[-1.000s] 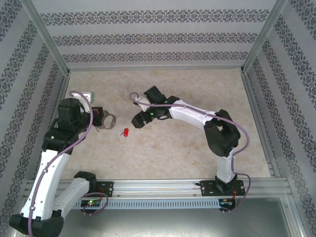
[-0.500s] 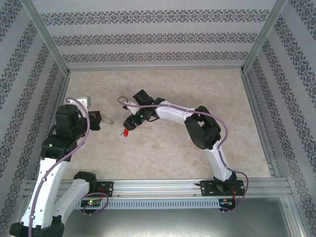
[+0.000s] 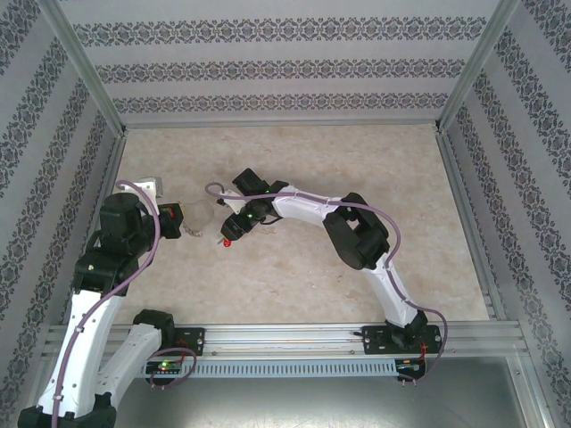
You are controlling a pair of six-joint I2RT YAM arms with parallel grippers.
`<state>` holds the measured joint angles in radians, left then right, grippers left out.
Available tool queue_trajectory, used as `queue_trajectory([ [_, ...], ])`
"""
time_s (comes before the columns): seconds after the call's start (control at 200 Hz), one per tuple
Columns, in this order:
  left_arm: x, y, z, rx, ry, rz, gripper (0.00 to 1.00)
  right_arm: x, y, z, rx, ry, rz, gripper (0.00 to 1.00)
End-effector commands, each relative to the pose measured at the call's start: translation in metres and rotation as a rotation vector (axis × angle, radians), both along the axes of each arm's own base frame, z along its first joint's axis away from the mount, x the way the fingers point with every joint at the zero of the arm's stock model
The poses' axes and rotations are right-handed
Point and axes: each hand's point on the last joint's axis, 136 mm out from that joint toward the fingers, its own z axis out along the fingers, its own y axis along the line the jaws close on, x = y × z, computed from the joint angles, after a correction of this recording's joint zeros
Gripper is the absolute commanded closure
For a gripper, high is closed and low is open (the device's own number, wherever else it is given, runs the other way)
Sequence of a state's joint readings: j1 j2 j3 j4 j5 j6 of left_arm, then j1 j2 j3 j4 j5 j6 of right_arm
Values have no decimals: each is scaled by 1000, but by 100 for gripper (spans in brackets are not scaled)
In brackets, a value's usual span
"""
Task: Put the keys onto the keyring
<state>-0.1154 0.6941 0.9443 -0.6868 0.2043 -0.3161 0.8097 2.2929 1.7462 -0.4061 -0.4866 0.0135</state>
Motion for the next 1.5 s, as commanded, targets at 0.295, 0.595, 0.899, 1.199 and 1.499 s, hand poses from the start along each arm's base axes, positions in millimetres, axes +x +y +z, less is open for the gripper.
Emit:
queue_trajectory([
  [0.295, 1, -5, 28, -38, -123, -26, 100, 2, 5, -17, -56, -9, 18, 59],
  [0.595, 4, -7, 27, -43, -126, -35, 100, -4, 0, -20, -72, 5, 39, 75],
  [0.899, 7, -7, 25, -35, -119, -42, 100, -8, -1, -25, -72, 23, 42, 79],
  [1.199, 4, -6, 25, -15, -111, -47, 100, -12, 2, -27, -67, 37, 58, 83],
  [1.499, 3, -6, 25, -12, -105, -45, 100, -15, 3, -28, -63, 50, 63, 92],
])
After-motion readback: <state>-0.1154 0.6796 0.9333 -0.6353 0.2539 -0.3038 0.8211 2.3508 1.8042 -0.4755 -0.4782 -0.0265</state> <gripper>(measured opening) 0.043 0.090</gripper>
